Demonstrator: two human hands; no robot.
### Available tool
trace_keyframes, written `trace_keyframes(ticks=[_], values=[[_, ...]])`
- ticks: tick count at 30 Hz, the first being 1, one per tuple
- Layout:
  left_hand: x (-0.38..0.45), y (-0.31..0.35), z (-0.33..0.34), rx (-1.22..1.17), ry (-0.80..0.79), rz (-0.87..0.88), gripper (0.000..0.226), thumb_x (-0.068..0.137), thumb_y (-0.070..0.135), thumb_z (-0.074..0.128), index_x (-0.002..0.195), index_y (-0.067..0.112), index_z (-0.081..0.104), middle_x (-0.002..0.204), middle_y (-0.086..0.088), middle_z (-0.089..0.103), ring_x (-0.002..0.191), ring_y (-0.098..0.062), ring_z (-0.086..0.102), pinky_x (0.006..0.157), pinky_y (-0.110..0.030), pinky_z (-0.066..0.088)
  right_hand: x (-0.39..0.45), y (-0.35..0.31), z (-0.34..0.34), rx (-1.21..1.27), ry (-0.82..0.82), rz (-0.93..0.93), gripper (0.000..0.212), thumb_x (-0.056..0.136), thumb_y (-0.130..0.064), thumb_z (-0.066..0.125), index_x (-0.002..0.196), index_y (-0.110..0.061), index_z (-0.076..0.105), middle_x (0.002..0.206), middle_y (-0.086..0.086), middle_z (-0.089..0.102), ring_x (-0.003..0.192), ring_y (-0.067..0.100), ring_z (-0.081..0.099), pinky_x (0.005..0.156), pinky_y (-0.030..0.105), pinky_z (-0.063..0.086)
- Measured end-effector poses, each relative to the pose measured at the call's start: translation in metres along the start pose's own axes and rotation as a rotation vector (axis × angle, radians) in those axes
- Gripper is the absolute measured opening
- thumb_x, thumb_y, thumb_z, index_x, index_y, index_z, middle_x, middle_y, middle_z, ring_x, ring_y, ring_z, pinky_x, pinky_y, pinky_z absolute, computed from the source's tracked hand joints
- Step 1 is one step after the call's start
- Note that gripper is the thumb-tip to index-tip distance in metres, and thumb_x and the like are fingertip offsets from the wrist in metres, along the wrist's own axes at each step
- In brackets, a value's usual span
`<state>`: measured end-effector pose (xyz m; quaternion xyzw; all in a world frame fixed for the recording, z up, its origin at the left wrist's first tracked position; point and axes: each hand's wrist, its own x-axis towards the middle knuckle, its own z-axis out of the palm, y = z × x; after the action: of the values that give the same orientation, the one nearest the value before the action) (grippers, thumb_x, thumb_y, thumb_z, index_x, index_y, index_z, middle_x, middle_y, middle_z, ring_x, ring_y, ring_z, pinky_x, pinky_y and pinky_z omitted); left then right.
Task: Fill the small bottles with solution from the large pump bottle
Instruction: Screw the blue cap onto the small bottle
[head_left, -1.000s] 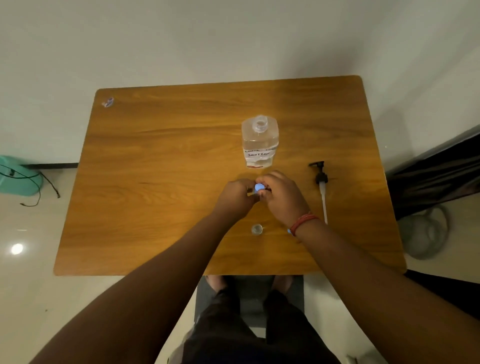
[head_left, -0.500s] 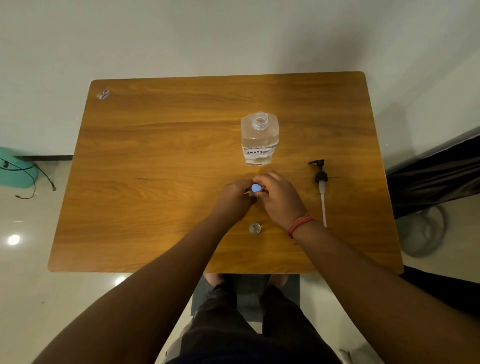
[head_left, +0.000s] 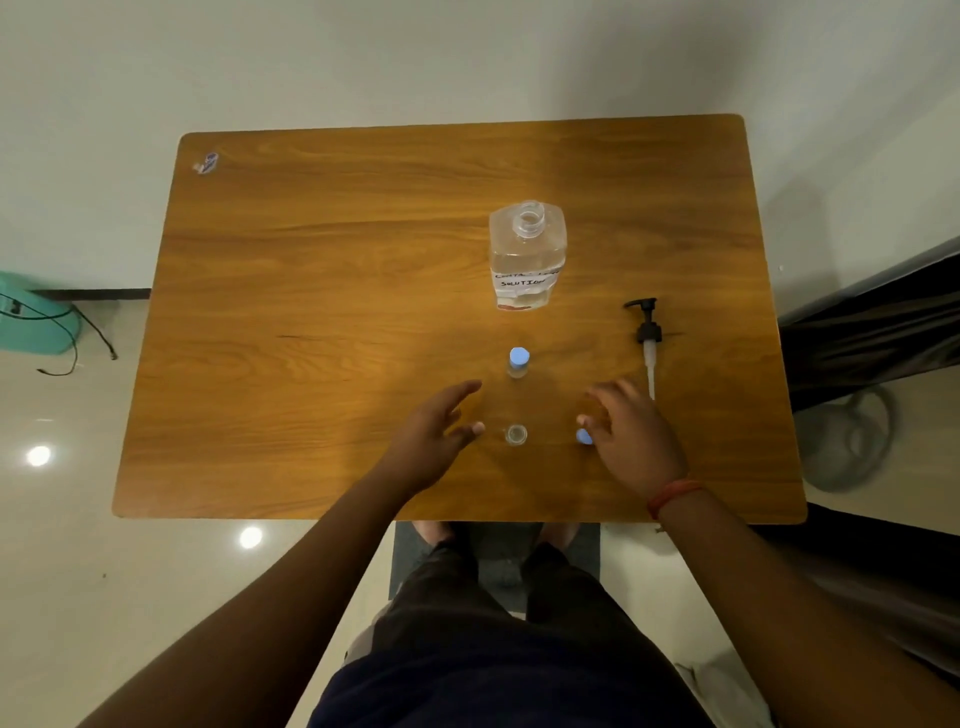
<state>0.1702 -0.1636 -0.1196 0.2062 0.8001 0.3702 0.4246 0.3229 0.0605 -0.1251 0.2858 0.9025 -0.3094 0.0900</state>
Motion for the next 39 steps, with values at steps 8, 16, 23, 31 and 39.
trace_keyframes(ticks=[8,16,23,31,39], values=[[-0.007,0.007,0.030,0.139,-0.064,0.127,0.067,0.092,0.022,0.074,0.151,0.029,0.044,0.154,0.004,0.047,0.137,-0.016,0.047,0.110,-0.032,0.043,-0.006,0.009,0.025,-0.166,-0.098,-0.005,0.031,0.093,-0.028,0.063,0.122,-0.016,0.058,0.126,0.004,0.051,0.113,0.024,0.054,0.088,0.038,0.051],[-0.003,0.005,0.038,0.236,0.014,0.213,0.046,0.095,0.019,0.070,0.139,0.021,0.059,0.137,0.000,0.065,0.124,-0.017,0.060,0.098,-0.023,0.043,-0.004,0.016,0.029,-0.161,-0.121,-0.017,0.021,0.096,-0.019,0.058,0.115,-0.012,0.062,0.119,0.007,0.054,0.104,0.026,0.056,0.083,0.038,0.050],[0.001,-0.001,0.042,0.248,0.063,0.256,0.039,0.096,0.018,0.068,0.135,0.020,0.063,0.131,-0.001,0.068,0.115,-0.016,0.064,0.094,-0.025,0.049,-0.004,0.019,0.029,-0.144,-0.107,-0.022,0.020,0.096,-0.018,0.057,0.114,-0.010,0.063,0.117,0.007,0.055,0.102,0.024,0.056,0.083,0.038,0.052],[0.005,0.003,0.042,0.188,0.069,0.306,0.035,0.095,0.015,0.069,0.130,0.020,0.066,0.124,0.001,0.070,0.103,-0.008,0.066,0.090,-0.024,0.052,-0.004,0.017,0.023,-0.096,-0.067,-0.023,0.017,0.098,-0.020,0.055,0.107,-0.009,0.065,0.114,0.006,0.056,0.098,0.024,0.057,0.082,0.042,0.053],[0.009,0.054,0.016,0.109,0.040,0.349,0.024,0.093,0.015,0.073,0.117,0.015,0.074,0.120,0.003,0.073,0.109,-0.003,0.064,0.093,-0.023,0.053,0.002,-0.017,-0.031,-0.058,-0.015,-0.092,0.020,0.096,-0.022,0.058,0.113,-0.014,0.064,0.118,0.000,0.055,0.102,0.022,0.057,0.084,0.036,0.049]])
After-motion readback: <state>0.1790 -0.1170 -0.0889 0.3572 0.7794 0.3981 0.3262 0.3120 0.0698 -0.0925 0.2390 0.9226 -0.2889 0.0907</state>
